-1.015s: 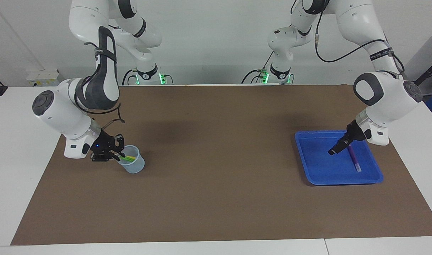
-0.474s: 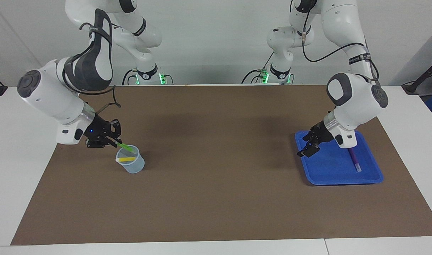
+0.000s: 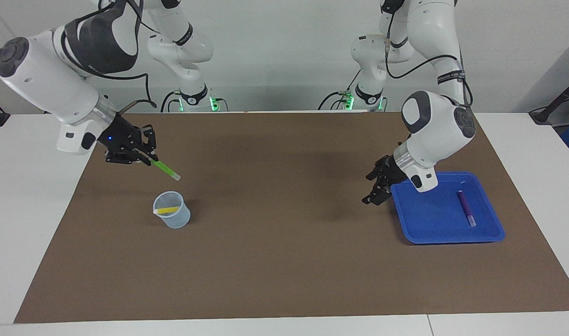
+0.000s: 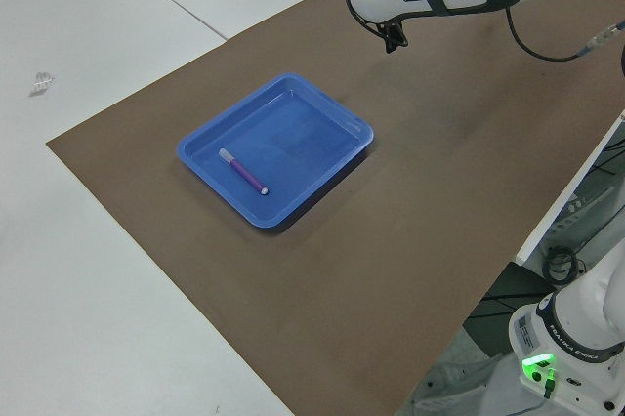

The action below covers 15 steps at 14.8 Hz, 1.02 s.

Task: Right arm passes pens to left for tray arrangement
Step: 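Pull the green pen from the cup while the left gripper approaches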

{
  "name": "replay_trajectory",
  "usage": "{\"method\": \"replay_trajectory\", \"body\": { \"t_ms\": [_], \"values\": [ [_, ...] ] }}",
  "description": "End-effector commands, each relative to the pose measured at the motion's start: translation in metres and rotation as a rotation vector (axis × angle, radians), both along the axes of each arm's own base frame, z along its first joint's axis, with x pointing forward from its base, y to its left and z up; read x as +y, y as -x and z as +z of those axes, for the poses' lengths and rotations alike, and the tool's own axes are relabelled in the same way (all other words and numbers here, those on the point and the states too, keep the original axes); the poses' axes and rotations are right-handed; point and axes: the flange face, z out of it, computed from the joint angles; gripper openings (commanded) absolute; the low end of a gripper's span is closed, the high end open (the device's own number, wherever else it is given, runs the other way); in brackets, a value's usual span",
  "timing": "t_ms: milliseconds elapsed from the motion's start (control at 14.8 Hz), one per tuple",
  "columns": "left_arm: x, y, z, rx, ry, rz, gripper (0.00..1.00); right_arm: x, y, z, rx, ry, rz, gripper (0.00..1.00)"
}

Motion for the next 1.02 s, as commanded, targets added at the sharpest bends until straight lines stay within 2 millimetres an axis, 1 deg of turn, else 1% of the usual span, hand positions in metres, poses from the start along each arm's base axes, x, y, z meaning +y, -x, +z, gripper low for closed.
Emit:
{"method": "replay_trajectory", "body": {
  "t_ms": [0, 68, 135, 203, 271, 338, 474, 541, 609, 677, 812, 947],
  "values": [
    [-0.033, 0.01, 0.008, 0.016, 0.009, 0.125, 1.0, 0.024, -0.004, 0.003, 0.027, -0.027, -0.071, 0.15],
    [-0.048, 0.014, 0.009, 0.029, 0.01, 0.164, 1.0, 0.036, -0.004, 0.003, 0.025, -0.03, -0.06, 0.14],
    [-0.06, 0.015, 0.013, 0.035, 0.014, 0.219, 1.0, 0.039, -0.004, 0.003, 0.031, -0.03, -0.074, 0.14],
    [-0.075, 0.017, 0.018, 0.036, 0.024, 0.283, 1.0, 0.043, -0.004, 0.004, 0.04, -0.039, -0.112, 0.14],
    [-0.088, 0.019, 0.022, 0.044, 0.04, 0.349, 1.0, 0.054, -0.005, 0.008, 0.044, -0.07, -0.144, 0.14],
    [-0.098, 0.02, 0.03, 0.046, 0.057, 0.421, 1.0, 0.064, -0.009, 0.013, 0.031, -0.116, -0.199, 0.14],
    [-0.125, 0.03, 0.037, 0.065, 0.078, 0.511, 1.0, 0.075, -0.012, 0.014, 0.042, -0.15, -0.277, 0.14],
    [-0.137, 0.034, 0.045, 0.062, 0.093, 0.531, 1.0, 0.091, -0.011, 0.009, 0.064, -0.161, -0.28, 0.14],
    [-0.148, 0.039, 0.052, 0.072, 0.102, 0.552, 1.0, 0.103, -0.011, 0.008, 0.069, -0.174, -0.295, 0.14],
    [-0.158, 0.046, 0.058, 0.091, 0.11, 0.584, 1.0, 0.116, -0.011, 0.004, 0.08, -0.176, -0.331, 0.14],
    [-0.183, 0.06, 0.073, 0.118, 0.125, 0.634, 1.0, 0.147, -0.009, 0.003, 0.093, -0.206, -0.402, 0.14],
    [-0.204, 0.072, 0.077, 0.139, 0.128, 0.646, 1.0, 0.165, -0.008, 0.002, 0.091, -0.213, -0.449, 0.14]
  ]
}}
